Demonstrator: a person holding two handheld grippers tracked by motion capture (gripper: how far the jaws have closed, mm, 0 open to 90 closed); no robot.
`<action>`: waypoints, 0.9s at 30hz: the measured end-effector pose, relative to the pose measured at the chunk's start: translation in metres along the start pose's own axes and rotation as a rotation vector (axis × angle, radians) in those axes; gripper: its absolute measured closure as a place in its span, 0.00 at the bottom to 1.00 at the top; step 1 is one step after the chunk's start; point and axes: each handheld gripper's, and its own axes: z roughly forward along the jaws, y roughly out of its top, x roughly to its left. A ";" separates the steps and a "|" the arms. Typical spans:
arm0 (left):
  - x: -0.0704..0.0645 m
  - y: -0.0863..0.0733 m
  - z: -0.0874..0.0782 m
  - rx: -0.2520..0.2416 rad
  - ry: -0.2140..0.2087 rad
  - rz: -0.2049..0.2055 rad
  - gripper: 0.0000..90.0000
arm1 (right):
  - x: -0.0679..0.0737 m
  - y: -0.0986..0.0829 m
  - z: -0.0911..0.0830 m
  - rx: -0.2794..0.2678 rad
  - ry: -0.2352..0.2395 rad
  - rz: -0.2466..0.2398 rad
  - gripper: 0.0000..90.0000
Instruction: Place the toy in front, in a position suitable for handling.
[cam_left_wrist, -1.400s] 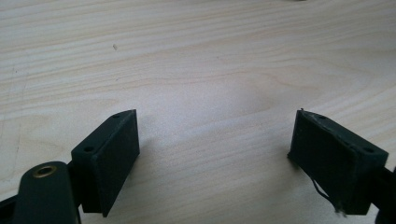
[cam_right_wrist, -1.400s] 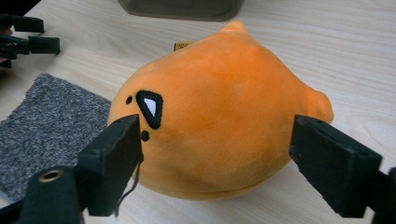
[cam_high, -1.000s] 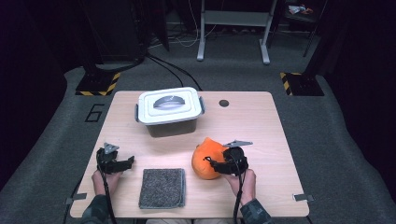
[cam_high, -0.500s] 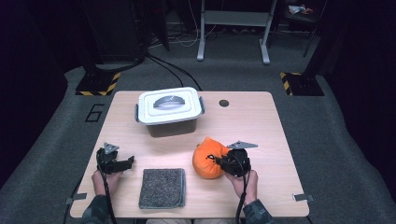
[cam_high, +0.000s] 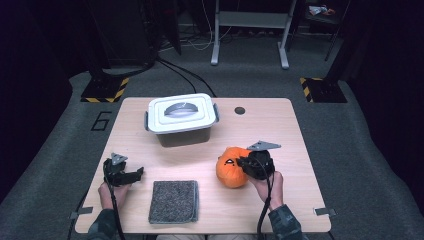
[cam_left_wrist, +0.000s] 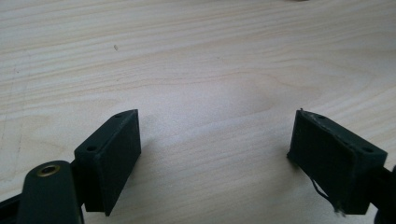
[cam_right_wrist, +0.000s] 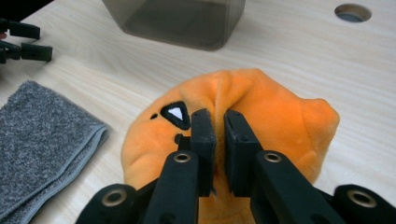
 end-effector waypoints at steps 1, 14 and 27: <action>0.000 0.000 0.000 0.000 0.000 0.000 0.18 | -0.002 0.003 0.000 0.005 -0.011 -0.009 0.94; 0.000 0.000 0.000 0.000 0.001 0.001 0.18 | -0.025 0.015 0.008 0.067 -0.067 -0.050 0.94; 0.000 0.000 0.000 -0.001 0.000 0.006 0.19 | -0.033 0.002 -0.010 0.098 -0.070 0.067 0.48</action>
